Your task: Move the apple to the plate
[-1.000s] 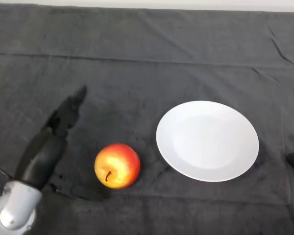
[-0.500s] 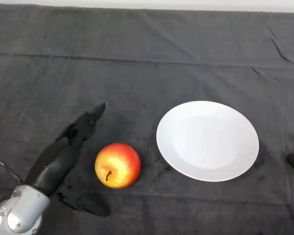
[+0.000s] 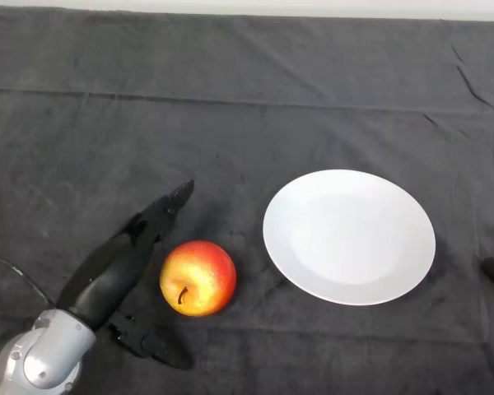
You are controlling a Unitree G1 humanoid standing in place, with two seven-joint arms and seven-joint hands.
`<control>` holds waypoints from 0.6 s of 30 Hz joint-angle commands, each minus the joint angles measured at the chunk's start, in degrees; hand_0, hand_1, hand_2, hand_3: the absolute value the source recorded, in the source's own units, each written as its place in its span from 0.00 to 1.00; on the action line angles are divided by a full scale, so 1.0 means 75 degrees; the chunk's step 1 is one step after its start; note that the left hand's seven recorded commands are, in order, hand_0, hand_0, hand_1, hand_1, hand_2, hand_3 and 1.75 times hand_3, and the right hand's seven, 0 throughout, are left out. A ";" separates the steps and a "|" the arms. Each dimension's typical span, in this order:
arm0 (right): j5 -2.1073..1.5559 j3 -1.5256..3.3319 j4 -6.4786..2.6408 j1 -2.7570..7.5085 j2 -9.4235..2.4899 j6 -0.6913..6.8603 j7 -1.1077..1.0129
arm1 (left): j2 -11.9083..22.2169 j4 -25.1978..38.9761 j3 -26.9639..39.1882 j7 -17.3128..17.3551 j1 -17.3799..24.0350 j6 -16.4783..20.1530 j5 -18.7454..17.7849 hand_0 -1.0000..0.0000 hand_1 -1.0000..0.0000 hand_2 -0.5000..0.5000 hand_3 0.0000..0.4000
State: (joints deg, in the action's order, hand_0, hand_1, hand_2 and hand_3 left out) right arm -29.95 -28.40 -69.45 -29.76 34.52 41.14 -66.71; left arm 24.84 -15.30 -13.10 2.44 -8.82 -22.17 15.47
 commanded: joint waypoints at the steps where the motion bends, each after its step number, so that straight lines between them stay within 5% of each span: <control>1: -0.0065 -0.0101 0.0270 0.0145 0.0048 0.0017 0.0118 | -0.0016 -0.0195 -0.0106 -0.0123 -0.0322 0.0122 -0.0011 0.00 0.00 0.50 1.00; 18: -0.0073 -0.0100 0.0278 0.0149 0.0046 0.0019 0.0126 | -0.0127 -0.0110 0.0066 -0.0307 -0.0691 0.0398 -0.0370 0.00 0.00 0.50 1.00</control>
State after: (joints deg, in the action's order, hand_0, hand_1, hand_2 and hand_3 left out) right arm -29.95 -28.40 -69.40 -29.76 34.52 41.14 -66.34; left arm 23.16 -16.14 -13.10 0.69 -11.73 -19.72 14.02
